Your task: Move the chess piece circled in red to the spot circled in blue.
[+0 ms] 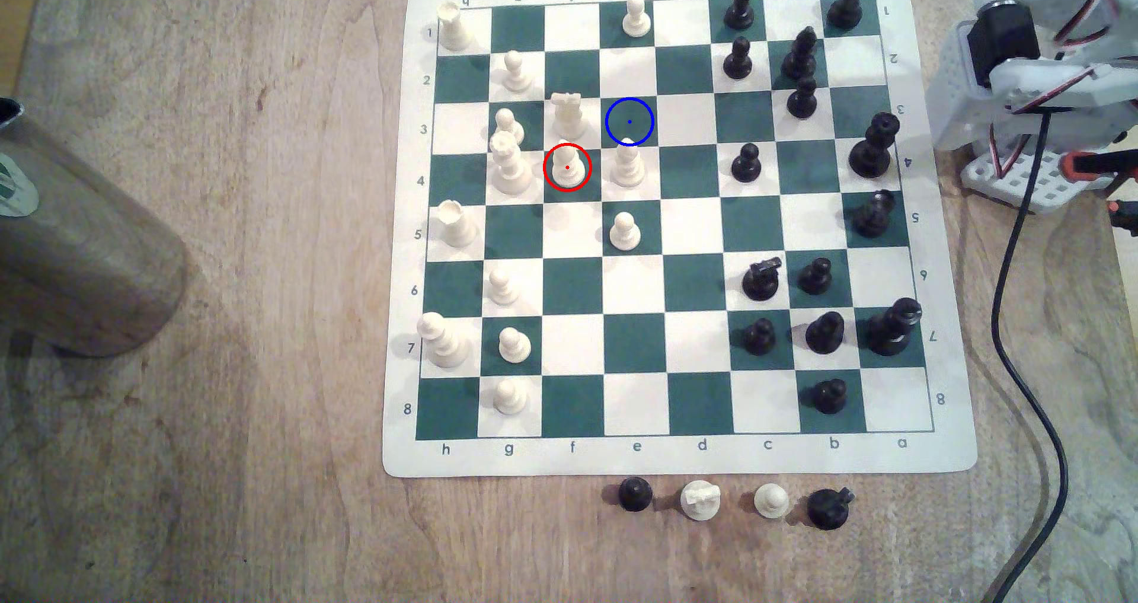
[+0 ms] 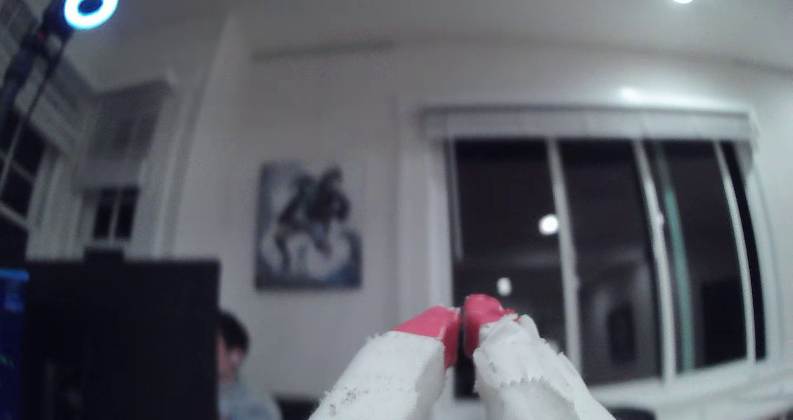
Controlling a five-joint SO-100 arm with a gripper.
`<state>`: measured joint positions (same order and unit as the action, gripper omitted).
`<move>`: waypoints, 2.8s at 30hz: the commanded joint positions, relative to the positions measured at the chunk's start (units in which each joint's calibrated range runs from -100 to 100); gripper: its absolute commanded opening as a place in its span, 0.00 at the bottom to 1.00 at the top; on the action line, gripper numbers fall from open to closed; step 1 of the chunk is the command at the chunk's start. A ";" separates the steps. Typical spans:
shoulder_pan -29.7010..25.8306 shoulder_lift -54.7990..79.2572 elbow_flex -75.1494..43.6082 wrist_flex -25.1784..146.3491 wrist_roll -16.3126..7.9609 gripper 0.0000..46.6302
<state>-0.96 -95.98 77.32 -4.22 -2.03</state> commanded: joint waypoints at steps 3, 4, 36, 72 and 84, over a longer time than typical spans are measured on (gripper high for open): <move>1.70 3.53 -17.21 32.56 -0.20 0.00; 1.70 5.23 -19.47 36.74 -0.20 0.00; -5.57 80.70 -66.16 64.17 -10.74 0.12; -1.82 107.35 -83.48 64.09 -10.50 0.25; -1.74 110.24 -83.84 64.09 -10.01 0.24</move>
<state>-2.95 15.96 -1.40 59.76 -12.38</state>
